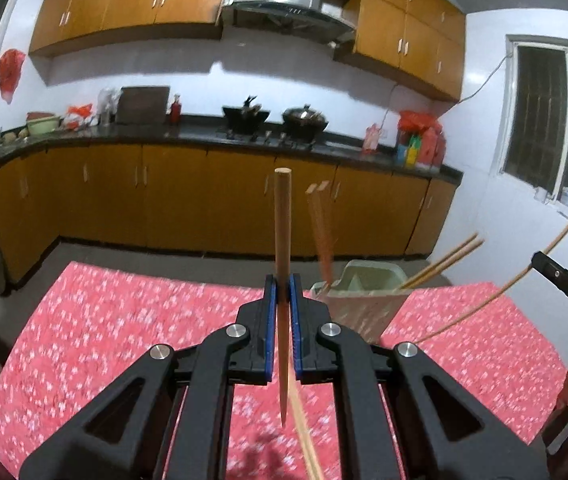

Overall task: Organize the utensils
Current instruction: 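Open the left tool over the beige caddy while the right tool releases its chopstick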

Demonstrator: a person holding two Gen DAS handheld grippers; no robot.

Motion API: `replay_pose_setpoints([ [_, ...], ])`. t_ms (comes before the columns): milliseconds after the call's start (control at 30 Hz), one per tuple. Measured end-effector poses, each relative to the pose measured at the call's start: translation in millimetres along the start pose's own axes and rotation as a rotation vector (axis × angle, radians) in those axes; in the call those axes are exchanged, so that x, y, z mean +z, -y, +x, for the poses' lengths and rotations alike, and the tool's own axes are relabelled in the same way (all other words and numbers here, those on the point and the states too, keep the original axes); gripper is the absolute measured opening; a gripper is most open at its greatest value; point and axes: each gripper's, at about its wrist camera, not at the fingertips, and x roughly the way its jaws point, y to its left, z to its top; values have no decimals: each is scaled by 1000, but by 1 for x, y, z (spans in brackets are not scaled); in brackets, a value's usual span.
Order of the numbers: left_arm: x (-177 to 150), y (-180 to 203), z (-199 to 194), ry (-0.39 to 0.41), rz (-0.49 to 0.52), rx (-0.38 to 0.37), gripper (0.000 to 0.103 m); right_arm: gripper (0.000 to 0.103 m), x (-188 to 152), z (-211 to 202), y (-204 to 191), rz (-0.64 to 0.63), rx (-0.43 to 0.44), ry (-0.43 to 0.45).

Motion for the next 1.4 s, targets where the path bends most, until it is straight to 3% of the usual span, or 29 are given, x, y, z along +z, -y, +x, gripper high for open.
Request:
replay_pose_setpoints([
  [167,32,21,-1,79,-3,-40,7,7,27,5,-18,0,33,67],
  [367,70,47,12,192,-15,-45,7,7,37,29,-30,-26,28,76],
  [700,72,60,55,290,-41,33,7,7,31,70,-24,-21,16,2],
  [967,50,61,89,181,-39,13,7,8,19,89,-22,-13,26,-63],
  [1100,45,56,85,161,-44,11,9,16,16,88,-19,4,26,-70],
  [1233,47,49,72,177,-56,16,31,18,19,80,-20,6,24,-57],
  [1400,48,39,51,192,-87,8,31,18,24,55,-22,-4,22,-14],
])
